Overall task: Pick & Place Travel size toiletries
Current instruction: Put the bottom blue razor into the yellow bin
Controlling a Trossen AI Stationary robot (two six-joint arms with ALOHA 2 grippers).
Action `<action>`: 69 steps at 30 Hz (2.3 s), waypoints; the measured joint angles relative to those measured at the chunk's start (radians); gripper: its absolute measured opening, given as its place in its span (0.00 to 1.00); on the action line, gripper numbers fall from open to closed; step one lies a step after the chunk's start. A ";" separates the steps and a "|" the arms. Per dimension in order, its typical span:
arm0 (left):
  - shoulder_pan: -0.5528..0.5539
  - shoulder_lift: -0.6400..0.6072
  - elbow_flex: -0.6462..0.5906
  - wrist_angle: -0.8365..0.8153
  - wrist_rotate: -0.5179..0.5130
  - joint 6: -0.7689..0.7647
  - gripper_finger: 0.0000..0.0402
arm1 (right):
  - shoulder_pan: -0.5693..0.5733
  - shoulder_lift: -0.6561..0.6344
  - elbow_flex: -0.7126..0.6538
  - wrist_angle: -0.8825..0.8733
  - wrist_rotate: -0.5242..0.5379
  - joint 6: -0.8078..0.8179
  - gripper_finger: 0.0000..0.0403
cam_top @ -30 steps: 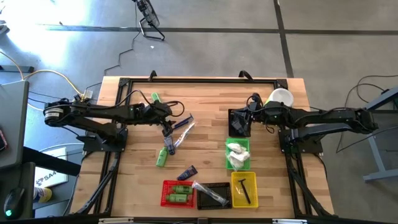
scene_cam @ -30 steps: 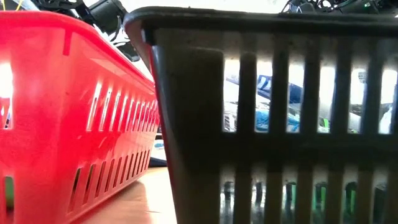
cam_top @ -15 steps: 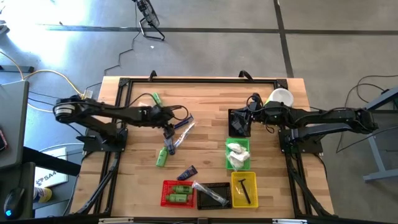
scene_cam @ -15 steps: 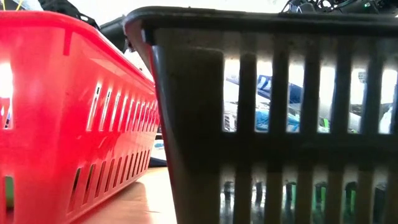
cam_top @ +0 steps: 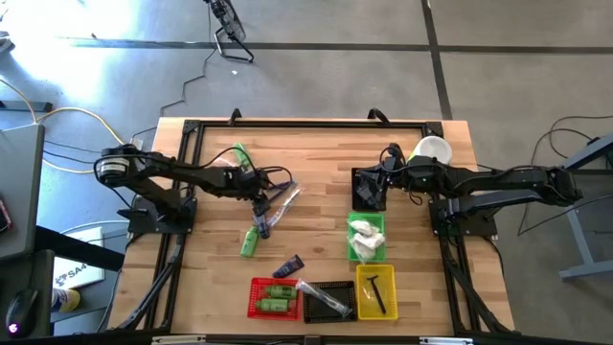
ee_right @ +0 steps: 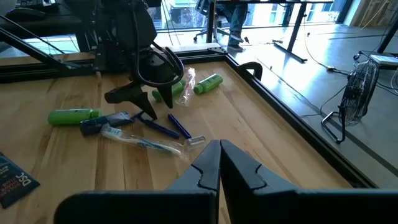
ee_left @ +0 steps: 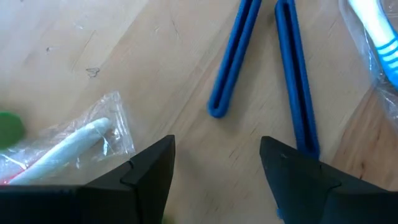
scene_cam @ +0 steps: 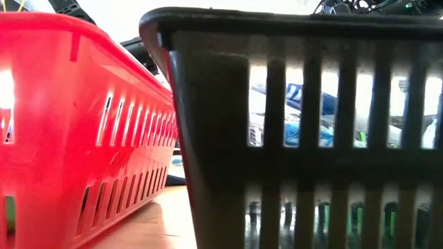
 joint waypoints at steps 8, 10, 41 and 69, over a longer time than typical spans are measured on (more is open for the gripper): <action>0.000 0.001 0.000 -0.001 0.000 -0.006 0.58 | 0.000 0.000 0.000 0.000 0.000 0.000 0.01; 0.000 0.001 -0.002 0.004 -0.001 -0.036 0.58 | 0.000 0.000 0.000 0.000 0.000 0.000 0.01; -0.107 0.004 0.094 -0.064 0.001 -0.253 0.58 | 0.000 0.000 0.000 0.000 -0.001 0.000 0.01; -0.140 0.117 0.097 -0.004 -0.064 -0.282 0.58 | 0.000 0.000 0.000 -0.003 -0.001 0.000 0.01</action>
